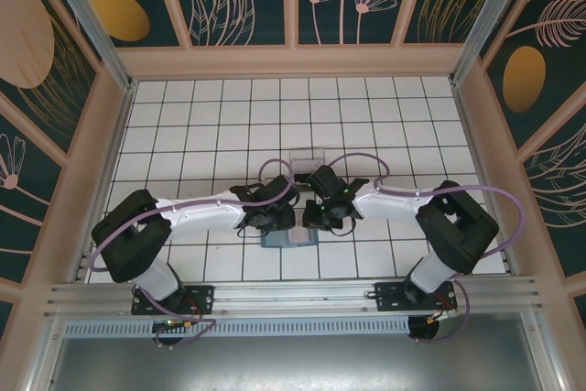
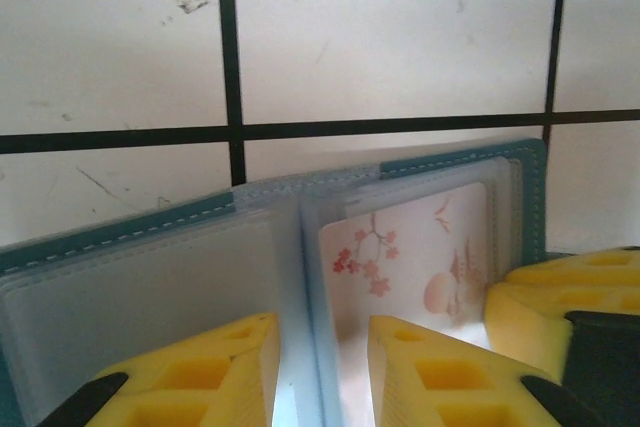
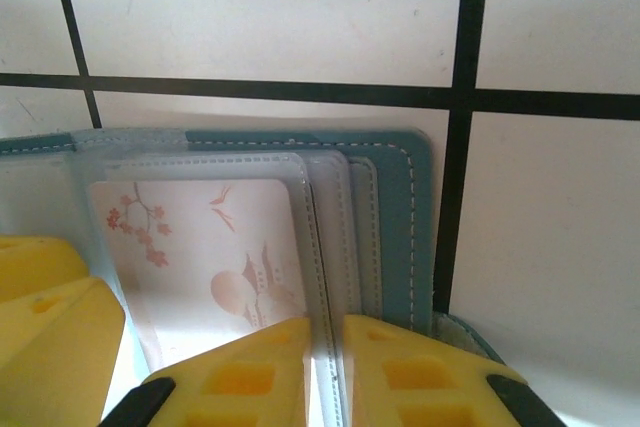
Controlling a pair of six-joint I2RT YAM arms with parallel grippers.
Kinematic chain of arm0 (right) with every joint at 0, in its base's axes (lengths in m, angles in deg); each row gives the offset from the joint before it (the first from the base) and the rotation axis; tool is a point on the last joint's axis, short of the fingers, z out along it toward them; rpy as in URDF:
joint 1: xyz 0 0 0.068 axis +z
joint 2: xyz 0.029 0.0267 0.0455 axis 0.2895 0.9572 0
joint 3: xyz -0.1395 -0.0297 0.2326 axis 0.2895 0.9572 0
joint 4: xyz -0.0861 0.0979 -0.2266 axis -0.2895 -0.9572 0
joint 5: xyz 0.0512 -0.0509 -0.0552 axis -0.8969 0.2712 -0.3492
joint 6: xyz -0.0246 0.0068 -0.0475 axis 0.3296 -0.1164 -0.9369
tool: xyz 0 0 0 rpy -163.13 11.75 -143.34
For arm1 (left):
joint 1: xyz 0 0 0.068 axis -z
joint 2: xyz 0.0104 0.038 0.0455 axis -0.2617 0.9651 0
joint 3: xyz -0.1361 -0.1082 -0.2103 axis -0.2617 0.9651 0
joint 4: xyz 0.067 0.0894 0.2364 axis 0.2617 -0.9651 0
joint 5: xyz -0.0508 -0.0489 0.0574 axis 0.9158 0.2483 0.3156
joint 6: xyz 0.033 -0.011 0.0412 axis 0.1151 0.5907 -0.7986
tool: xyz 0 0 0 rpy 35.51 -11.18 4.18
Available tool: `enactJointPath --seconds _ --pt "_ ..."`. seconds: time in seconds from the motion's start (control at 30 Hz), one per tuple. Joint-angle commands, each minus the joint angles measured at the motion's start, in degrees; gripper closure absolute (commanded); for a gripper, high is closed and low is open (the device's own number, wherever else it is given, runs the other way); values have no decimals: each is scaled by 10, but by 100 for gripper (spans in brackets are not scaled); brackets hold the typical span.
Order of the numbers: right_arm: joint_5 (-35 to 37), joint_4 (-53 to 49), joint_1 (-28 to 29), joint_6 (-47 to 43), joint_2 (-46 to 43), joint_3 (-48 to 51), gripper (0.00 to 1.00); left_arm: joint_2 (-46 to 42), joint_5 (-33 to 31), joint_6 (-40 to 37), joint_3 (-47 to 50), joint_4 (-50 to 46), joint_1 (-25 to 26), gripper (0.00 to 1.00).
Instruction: Take the credit cards out of the card holder
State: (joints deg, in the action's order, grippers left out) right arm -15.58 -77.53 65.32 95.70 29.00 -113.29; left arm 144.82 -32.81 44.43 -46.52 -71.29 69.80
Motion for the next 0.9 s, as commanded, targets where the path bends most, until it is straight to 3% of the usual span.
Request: enactJointPath --seconds 0.0,0.4,0.87 --pt "14 -14 6 -9 17 8 86 6 -15 -10 -13 -29 -4 69" --pt "11 -13 8 -10 24 6 96 -10 -7 3 31 -9 -4 74" --pt "6 -15 11 -18 38 -6 99 -62 -4 21 50 12 -6 81"
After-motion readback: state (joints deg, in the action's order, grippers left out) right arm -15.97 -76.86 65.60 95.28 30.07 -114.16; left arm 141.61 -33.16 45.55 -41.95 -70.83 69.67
